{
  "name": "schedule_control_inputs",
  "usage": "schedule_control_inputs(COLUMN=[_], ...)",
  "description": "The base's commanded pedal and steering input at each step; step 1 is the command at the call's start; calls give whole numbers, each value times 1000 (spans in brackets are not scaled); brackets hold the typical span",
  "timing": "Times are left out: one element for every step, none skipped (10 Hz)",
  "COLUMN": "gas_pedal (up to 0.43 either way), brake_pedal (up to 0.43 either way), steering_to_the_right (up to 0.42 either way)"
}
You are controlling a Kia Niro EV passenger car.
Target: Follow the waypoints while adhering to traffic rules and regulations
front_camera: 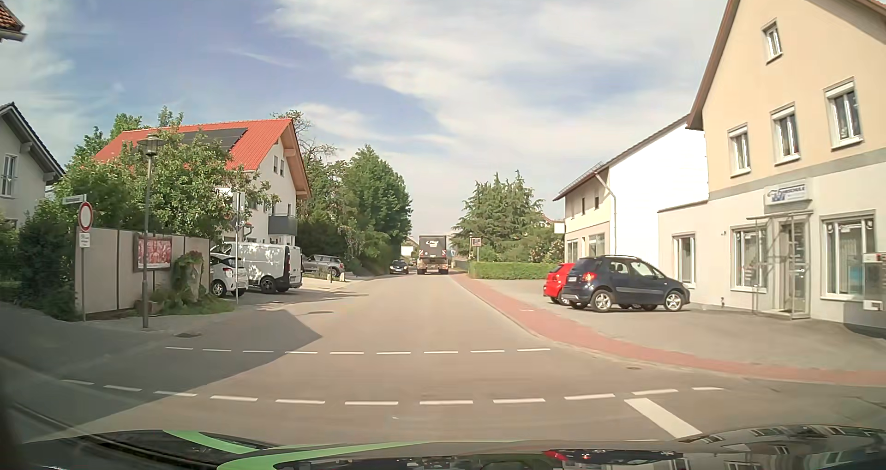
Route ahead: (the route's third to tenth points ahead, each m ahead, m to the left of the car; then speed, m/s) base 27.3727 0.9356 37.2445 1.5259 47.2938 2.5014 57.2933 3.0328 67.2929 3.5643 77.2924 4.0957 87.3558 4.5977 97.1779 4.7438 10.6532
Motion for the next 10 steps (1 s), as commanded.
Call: schedule_control_inputs(gas_pedal=[47,47,47,47,47,59,59,59,67,87], brake_pedal=[0,0,0,0,0,0,0,0,0,0], steering_to_the_right=[-31,-30,-27,-24,-18,-11,-11,-10,-7,-6])
